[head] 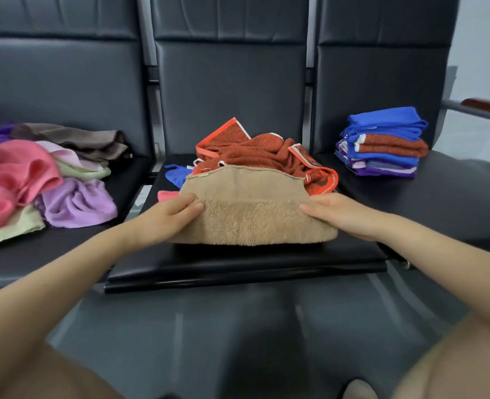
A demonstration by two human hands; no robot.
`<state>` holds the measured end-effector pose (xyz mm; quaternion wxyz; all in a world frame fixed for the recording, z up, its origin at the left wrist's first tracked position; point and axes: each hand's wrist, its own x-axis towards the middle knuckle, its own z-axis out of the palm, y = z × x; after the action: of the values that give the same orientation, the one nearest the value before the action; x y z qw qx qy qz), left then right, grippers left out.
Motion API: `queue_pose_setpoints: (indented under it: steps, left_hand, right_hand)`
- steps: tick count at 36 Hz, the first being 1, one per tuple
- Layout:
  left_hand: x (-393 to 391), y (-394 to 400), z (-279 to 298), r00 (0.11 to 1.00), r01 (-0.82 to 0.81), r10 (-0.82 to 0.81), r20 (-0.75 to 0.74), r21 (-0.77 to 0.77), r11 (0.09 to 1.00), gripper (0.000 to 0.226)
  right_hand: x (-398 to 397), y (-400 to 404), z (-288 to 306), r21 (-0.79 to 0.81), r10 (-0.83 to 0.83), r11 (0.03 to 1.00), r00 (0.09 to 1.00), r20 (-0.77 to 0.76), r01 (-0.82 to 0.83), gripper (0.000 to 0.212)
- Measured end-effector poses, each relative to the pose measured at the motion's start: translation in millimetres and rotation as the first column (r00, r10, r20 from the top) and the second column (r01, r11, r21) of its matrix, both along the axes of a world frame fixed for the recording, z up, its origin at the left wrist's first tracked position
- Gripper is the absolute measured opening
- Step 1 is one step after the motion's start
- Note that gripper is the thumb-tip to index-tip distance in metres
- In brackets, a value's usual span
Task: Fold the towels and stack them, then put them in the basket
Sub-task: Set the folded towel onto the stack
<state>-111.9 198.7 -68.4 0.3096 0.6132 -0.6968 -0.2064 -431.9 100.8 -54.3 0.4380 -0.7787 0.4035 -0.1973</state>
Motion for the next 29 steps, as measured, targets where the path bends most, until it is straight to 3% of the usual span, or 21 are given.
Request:
queue_pose_setpoints:
  steps: [6, 13, 19, 22, 29]
  left_hand:
    - [-0.4, 5.5, -7.9, 0.998, 0.036, -0.040, 0.041, 0.102, 0.994, 0.030]
    - [7.1, -15.4, -0.1, 0.992, -0.065, 0.075, 0.103, -0.097, 0.993, 0.029]
    - [9.0, -36.2, 8.7, 0.982, -0.138, 0.154, 0.106, -0.149, 0.979, 0.020]
    - [8.0, -44.5, 10.0, 0.973, -0.180, 0.200, 0.116, -0.166, 0.970, 0.026]
    - [10.3, -60.4, 5.9, 0.946, -0.230, 0.265, 0.188, -0.187, 0.955, 0.028]
  right_hand:
    - [-3.3, 8.8, -14.7, 0.151, 0.098, 0.984, 0.994, -0.043, -0.090, 0.022]
    - [3.2, -1.4, -6.8, -0.026, 0.004, 1.000, 0.999, -0.049, -0.005, 0.034]
    - [6.8, -24.9, -5.7, -0.085, -0.097, 0.992, 0.995, -0.039, 0.093, 0.035]
    - [12.1, -34.7, -6.5, -0.138, -0.140, 0.981, 0.990, -0.021, 0.136, 0.038]
    - [23.5, -54.6, -8.0, -0.228, -0.210, 0.953, 0.978, -0.018, 0.200, 0.018]
